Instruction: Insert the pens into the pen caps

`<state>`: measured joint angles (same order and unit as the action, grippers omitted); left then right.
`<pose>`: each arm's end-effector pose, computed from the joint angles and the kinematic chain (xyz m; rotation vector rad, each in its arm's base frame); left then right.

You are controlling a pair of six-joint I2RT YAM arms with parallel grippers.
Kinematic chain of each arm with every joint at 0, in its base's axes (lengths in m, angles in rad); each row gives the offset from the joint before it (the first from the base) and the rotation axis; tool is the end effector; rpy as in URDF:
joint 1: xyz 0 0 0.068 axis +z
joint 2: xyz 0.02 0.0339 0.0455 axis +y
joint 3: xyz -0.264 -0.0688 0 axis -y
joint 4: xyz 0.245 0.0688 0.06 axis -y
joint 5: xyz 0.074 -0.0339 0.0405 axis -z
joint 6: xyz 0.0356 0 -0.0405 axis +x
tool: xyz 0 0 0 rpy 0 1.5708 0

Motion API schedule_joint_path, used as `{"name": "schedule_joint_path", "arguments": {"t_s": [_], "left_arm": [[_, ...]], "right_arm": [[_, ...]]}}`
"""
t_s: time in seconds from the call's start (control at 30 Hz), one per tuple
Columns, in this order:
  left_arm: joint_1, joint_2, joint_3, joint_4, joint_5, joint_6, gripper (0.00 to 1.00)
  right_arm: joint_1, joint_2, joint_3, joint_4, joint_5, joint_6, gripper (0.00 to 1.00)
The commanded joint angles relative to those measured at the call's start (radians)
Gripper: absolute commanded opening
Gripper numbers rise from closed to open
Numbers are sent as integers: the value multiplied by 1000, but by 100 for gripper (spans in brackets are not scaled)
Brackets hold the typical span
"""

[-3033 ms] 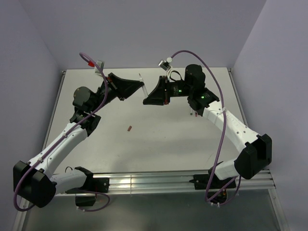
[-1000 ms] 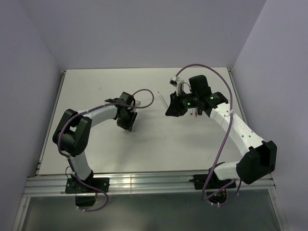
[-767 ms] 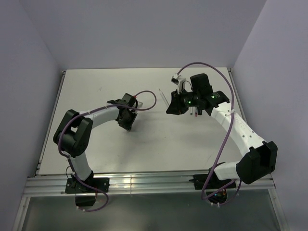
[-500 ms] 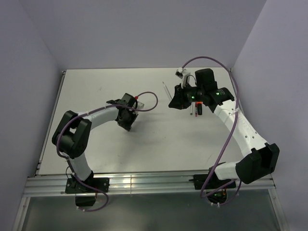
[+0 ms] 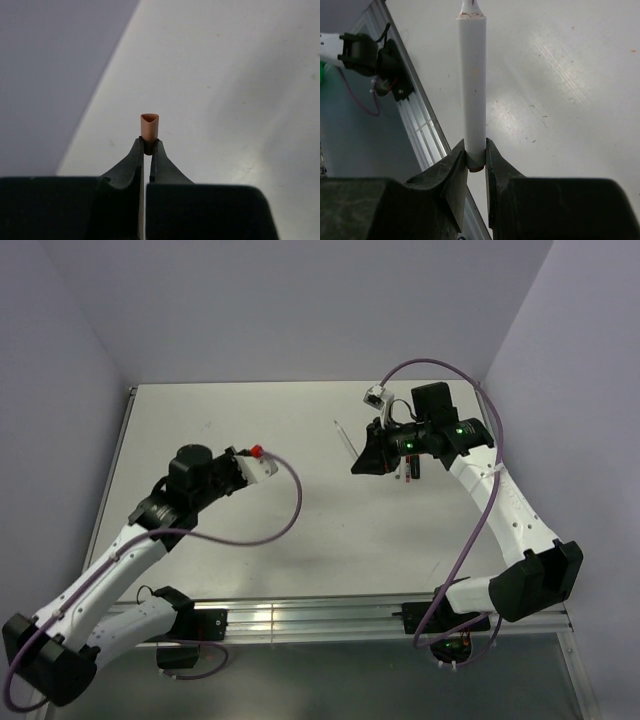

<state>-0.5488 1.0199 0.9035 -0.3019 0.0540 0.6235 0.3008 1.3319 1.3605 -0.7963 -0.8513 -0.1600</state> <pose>0.1971 -0.1228 0.3251 1.1288 1.6370 -0.0054 0.2507 0.1058 0.3693 -0.9124 2.0400 1.0579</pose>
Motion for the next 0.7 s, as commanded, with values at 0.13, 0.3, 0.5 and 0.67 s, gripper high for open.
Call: {"name": "schedule_joint_path", "arguments": {"t_s": [0.13, 0.3, 0.5, 0.67], "left_arm": [[-3, -256, -285, 334, 142, 597, 0], [-16, -401, -458, 570, 240, 870, 0], [-68, -446, -546, 613, 303, 1012, 0], [-131, -435, -511, 544, 319, 1007, 0]], "right_arm": [[106, 65, 40, -223, -11, -173, 0], [208, 116, 55, -300, 52, -210, 0], [282, 162, 109, -348, 58, -208, 0], [345, 184, 144, -350, 84, -199, 0]]}}
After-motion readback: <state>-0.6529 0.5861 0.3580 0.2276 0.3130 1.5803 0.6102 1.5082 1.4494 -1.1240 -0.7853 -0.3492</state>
